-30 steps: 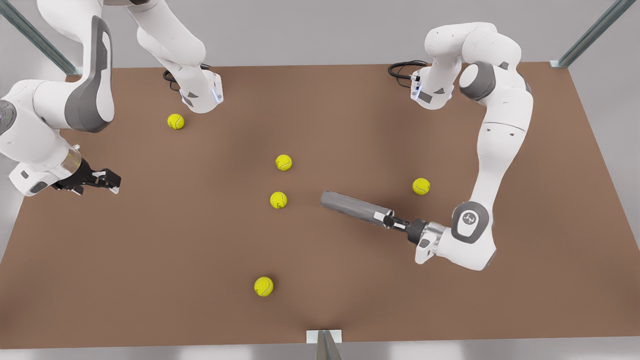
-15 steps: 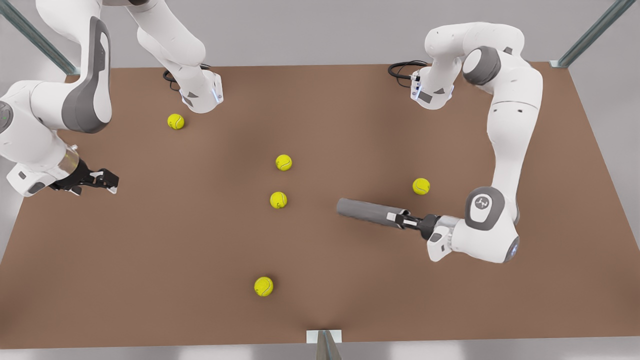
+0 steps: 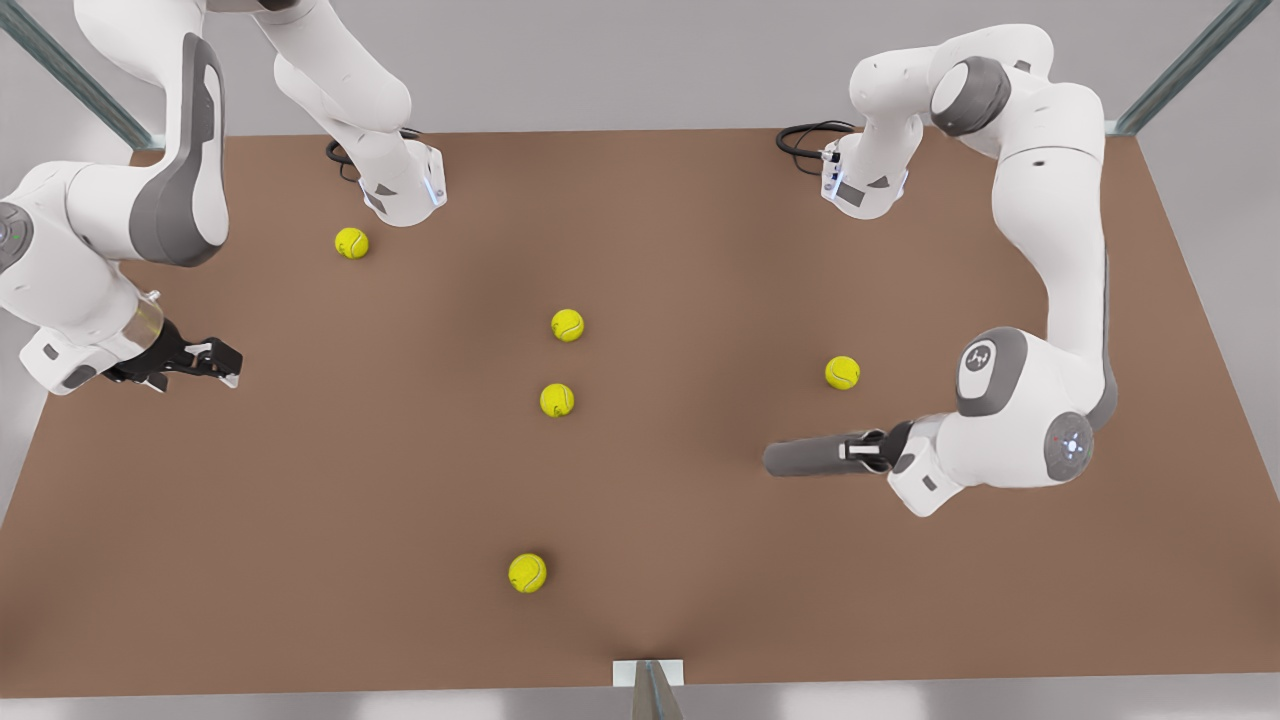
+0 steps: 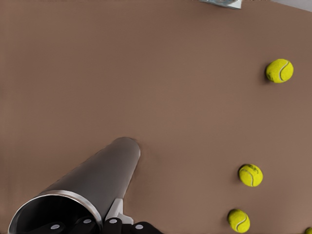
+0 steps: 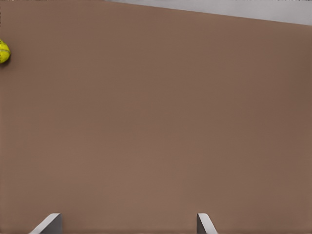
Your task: Put the tennis tube upright
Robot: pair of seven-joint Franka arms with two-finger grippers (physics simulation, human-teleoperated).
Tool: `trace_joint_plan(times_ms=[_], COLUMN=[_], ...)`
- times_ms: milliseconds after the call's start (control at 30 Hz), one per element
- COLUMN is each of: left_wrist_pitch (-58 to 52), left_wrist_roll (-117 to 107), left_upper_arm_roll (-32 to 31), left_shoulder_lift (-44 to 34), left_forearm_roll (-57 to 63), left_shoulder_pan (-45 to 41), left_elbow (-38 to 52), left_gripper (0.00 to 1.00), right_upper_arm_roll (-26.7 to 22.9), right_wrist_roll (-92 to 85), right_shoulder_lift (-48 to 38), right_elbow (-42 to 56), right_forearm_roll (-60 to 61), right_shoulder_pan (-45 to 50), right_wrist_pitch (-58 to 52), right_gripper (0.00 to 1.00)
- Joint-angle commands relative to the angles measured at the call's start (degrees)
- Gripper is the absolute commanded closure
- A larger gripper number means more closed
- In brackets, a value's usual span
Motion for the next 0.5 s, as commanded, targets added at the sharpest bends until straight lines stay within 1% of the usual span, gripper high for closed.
trace_joint_plan(times_ms=[0, 100, 133, 467], left_wrist_pitch=[0.0, 0.1, 0.0, 2.1], left_wrist_roll=[0.1, 0.1, 0.1, 0.1], left_upper_arm_roll=[0.0, 0.1, -0.2, -0.1], left_shoulder_lift=[-0.1, -0.4, -0.4, 0.8], left_forearm_roll=[5.9, 10.5, 14.5, 26.3], left_shoulder_pan=[0.0, -0.4, -0.9, -2.2], left_elbow=[0.1, 0.1, 0.1, -0.2], left_gripper=[0.79, 0.79, 0.79, 0.79], right_upper_arm_roll=[0.0, 0.0, 0.0, 0.0], right_wrist_roll=[0.0, 0.0, 0.0, 0.0], right_shoulder_lift=[0.0, 0.0, 0.0, 0.1], right_elbow=[0.0, 0.0, -0.1, -0.3], right_forearm_roll=[0.0, 0.0, 0.0, 0.0], right_shoulder_pan=[0.0, -0.2, -0.2, 0.3], right_wrist_pitch=[0.0, 0.0, 0.0, 0.9], right_gripper=[0.0, 0.0, 0.0, 0.0])
